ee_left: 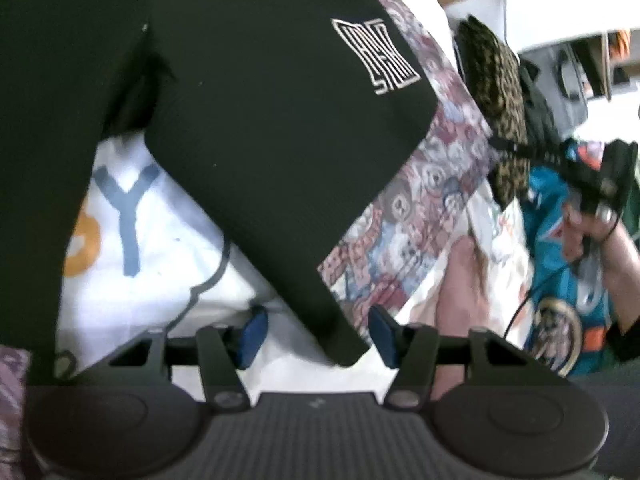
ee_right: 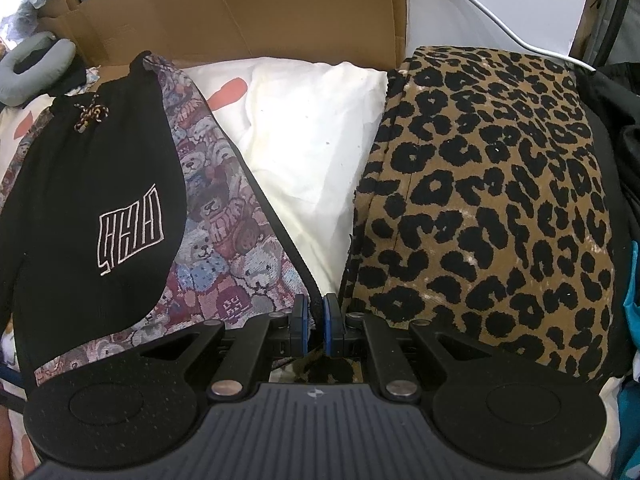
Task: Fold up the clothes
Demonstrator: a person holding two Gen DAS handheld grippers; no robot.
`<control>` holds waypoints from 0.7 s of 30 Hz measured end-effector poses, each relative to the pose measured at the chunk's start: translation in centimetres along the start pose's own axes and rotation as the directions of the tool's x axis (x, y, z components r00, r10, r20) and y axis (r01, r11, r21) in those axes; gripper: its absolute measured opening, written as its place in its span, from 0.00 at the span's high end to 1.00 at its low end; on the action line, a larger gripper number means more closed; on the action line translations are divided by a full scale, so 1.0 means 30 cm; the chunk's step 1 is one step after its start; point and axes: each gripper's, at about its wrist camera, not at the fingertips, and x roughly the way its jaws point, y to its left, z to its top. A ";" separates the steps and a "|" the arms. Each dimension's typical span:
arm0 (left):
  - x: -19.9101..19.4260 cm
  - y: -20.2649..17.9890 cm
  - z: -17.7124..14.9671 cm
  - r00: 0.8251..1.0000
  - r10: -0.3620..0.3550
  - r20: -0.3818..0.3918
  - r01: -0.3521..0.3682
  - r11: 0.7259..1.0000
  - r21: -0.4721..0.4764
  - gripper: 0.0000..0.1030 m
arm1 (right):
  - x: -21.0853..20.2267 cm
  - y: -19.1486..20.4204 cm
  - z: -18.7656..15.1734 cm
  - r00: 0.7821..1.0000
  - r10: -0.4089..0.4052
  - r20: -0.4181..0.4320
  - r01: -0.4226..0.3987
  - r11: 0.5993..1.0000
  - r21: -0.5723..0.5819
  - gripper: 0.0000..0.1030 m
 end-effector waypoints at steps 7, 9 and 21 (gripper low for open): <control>0.012 0.010 -0.005 0.999 -0.027 -0.032 0.027 0.999 -0.019 0.99 | -0.009 -0.015 0.006 1.000 0.025 -0.005 -0.024 0.999 0.040 0.95; 0.004 -0.004 -0.005 0.999 -0.018 -0.029 0.018 1.000 0.006 0.99 | -0.018 -0.025 0.010 0.999 0.040 -0.004 -0.040 0.997 0.066 0.95; 0.027 0.013 -0.011 0.997 -0.008 -0.073 0.011 0.999 0.037 0.99 | -0.024 -0.014 0.007 1.000 -0.007 -0.021 0.008 1.000 0.026 0.95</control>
